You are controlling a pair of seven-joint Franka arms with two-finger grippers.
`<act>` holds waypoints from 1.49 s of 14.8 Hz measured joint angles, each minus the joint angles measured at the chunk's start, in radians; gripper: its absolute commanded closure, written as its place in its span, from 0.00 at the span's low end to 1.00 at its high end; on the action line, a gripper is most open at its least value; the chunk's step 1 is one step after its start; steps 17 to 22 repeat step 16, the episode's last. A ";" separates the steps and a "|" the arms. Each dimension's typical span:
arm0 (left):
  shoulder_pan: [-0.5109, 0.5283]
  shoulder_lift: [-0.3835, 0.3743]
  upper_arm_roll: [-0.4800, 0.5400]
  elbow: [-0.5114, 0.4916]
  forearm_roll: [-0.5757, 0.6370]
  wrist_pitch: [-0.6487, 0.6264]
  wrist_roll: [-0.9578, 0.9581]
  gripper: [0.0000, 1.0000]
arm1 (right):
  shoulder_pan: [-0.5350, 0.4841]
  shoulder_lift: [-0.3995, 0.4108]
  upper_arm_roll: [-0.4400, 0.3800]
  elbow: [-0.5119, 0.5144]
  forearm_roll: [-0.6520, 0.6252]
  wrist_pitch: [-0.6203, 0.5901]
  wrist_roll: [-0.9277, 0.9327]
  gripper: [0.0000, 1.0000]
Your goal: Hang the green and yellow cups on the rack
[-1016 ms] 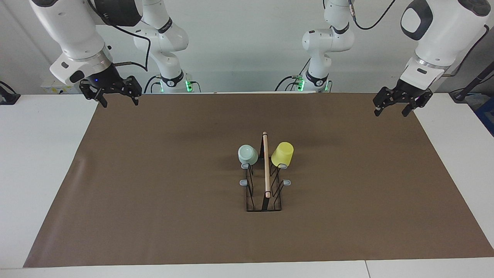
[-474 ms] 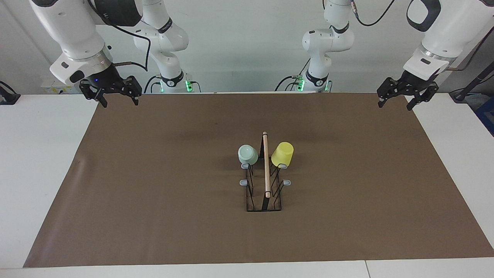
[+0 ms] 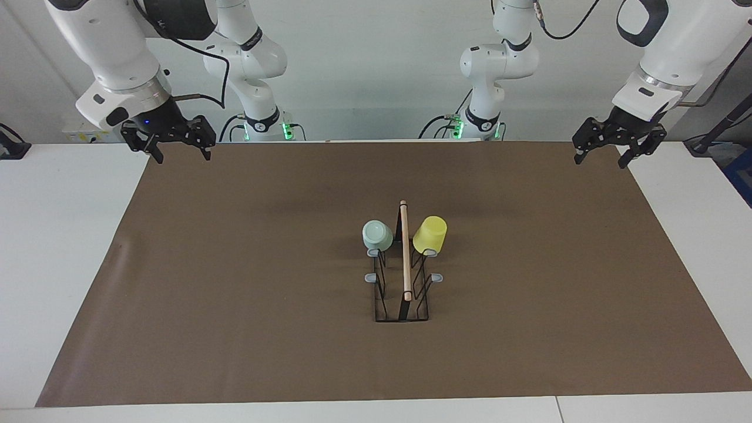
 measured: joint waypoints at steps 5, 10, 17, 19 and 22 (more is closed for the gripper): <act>-0.029 -0.004 -0.002 0.012 0.001 -0.023 -0.032 0.00 | 0.000 0.000 0.000 0.000 0.000 0.000 0.000 0.00; -0.030 -0.007 0.002 0.012 0.002 -0.039 -0.034 0.00 | 0.000 0.000 0.000 0.000 0.000 0.000 0.000 0.00; -0.029 -0.007 0.010 0.012 0.002 -0.043 -0.034 0.00 | 0.000 0.000 0.000 0.000 0.000 0.000 0.000 0.00; -0.029 -0.007 0.010 0.012 0.002 -0.043 -0.034 0.00 | 0.000 0.000 0.000 0.000 0.000 0.000 0.000 0.00; -0.029 -0.007 0.010 0.012 0.002 -0.043 -0.034 0.00 | 0.000 0.000 0.000 0.000 0.000 0.000 0.000 0.00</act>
